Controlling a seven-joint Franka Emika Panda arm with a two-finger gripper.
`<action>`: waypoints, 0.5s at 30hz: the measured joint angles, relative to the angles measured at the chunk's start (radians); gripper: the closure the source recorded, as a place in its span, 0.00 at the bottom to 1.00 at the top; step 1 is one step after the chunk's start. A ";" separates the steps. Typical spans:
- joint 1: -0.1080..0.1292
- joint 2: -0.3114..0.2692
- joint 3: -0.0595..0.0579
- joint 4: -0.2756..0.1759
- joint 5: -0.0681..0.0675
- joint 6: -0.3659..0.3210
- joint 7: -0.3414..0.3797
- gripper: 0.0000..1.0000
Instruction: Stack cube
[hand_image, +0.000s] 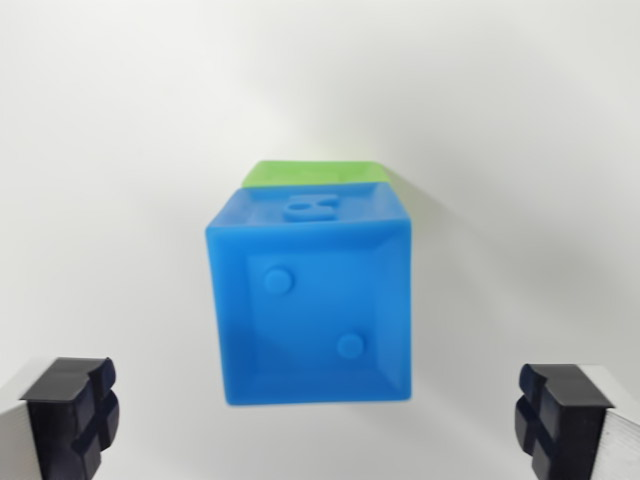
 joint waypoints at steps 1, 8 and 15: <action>0.000 -0.010 0.000 0.000 0.001 -0.010 -0.001 0.00; 0.000 -0.080 0.001 0.005 0.011 -0.084 -0.007 0.00; 0.000 -0.146 0.001 0.020 0.017 -0.165 -0.012 0.00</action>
